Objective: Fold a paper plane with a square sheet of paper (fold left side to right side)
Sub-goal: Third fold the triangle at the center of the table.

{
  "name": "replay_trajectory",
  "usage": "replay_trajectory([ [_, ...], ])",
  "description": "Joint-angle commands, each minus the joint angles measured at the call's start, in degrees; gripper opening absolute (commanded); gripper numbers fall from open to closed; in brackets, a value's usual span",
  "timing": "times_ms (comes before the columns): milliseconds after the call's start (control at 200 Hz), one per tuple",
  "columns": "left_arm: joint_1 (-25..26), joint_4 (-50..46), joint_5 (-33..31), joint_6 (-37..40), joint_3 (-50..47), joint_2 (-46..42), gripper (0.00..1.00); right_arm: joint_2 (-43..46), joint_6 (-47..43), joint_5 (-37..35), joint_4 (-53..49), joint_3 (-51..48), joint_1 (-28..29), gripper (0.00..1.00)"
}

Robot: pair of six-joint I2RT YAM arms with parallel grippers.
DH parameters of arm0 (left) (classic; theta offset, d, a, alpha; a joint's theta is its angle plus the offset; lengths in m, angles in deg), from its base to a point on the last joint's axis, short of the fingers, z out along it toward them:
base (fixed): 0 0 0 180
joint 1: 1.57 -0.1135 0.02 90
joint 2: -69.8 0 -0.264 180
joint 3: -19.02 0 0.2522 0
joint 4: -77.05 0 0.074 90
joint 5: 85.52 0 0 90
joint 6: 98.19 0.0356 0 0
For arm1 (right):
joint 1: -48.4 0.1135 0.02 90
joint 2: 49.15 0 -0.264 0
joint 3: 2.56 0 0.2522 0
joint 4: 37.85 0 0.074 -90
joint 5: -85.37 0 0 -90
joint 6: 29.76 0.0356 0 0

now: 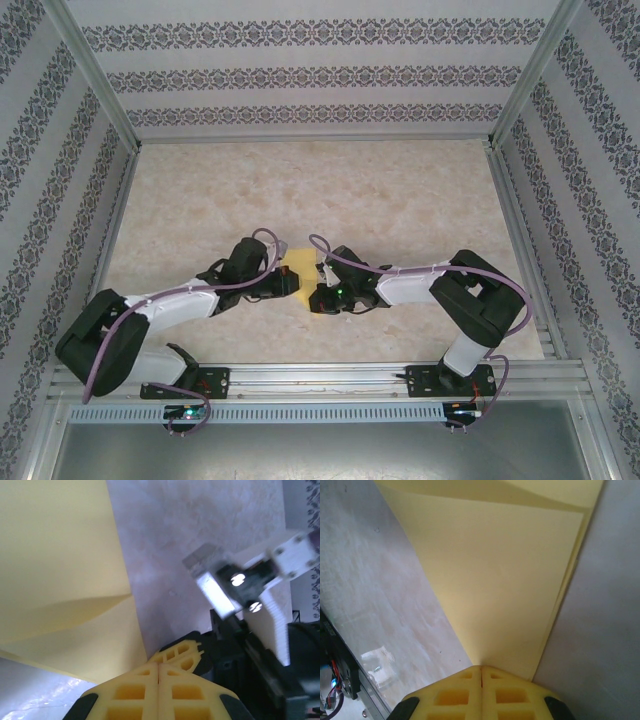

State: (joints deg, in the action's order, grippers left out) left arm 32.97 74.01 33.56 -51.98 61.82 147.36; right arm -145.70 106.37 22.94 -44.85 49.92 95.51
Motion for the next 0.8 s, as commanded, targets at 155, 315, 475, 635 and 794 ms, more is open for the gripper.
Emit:
replay_trajectory([
  [155,1.97,7.51,0.93,-1.80,-0.41,6.10,0.03,-2.68,-1.47,-4.37,-5.63,-3.65,-0.79,0.00],
  [315,2.19,10.24,1.43,-2.91,-0.72,8.91,0.04,-2.92,-1.52,-4.41,-5.71,-3.65,-0.84,0.00],
  [475,2.37,11.24,0.62,-3.58,-1.16,10.45,0.04,-3.29,-1.79,-4.45,-6.44,-3.34,-0.87,0.00],
  [635,2.37,11.35,-0.23,-3.57,-1.28,11.87,0.04,-3.31,-2.45,-4.70,-7.96,-2.90,-0.75,0.00],
  [794,2.28,11.18,-1.59,-3.33,-1.53,12.70,0.04,-3.31,-2.97,-4.74,-9.18,-2.73,-0.79,0.00],
])
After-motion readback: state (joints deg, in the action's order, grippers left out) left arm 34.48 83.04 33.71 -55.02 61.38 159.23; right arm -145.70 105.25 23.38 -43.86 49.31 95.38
